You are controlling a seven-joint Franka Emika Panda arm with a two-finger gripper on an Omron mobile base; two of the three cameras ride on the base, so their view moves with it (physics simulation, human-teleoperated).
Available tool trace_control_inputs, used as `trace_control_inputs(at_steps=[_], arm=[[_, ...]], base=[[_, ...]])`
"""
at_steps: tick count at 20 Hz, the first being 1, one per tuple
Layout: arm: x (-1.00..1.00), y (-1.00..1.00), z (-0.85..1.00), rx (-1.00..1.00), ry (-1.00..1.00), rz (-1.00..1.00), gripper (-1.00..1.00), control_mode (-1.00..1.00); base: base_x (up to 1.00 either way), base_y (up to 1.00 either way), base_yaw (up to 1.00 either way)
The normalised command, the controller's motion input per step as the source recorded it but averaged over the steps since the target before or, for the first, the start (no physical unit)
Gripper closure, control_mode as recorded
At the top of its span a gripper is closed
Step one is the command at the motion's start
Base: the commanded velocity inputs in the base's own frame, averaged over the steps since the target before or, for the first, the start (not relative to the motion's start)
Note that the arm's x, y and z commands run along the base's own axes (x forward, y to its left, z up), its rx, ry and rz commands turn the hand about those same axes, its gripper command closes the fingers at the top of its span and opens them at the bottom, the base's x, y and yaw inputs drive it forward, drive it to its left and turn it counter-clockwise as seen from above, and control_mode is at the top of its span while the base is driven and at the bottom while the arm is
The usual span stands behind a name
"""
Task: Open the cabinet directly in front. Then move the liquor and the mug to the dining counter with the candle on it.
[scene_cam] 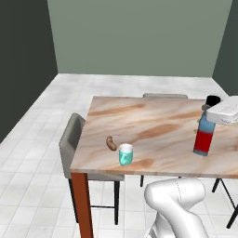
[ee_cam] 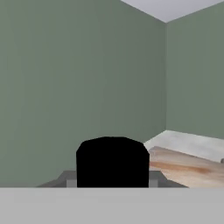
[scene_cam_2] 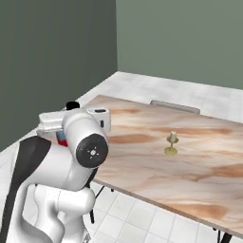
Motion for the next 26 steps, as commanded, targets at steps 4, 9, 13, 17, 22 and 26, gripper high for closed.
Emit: trace_control_inputs(at_steps=[4,9,13,17,22,26], arm=[[0.41,0.00,-0.39,0.00,-0.06,0.10,1.00,-1.00],[0.36,0.00,-0.30,0.00,-0.13,0.10,1.00,-1.00],[0.27,-0.01,-0.23,0.00,-0.21,0.08,1.00,-1.00],[0.01,-0.17,-0.11,-0.02,-0.27,0.05,1.00,-1.00],[0.00,-0.34,-0.03,-0.12,-0.19,0.00,1.00,-1.00],[0.00,-0.06,0.00,-0.21,-0.06,0.00,1.00,-1.00]], base=[[0.00,0.00,0.00],[0.00,0.00,0.00],[0.00,0.00,0.00],[0.00,0.00,0.00],[0.00,0.00,0.00],[0.00,0.00,0.00]])
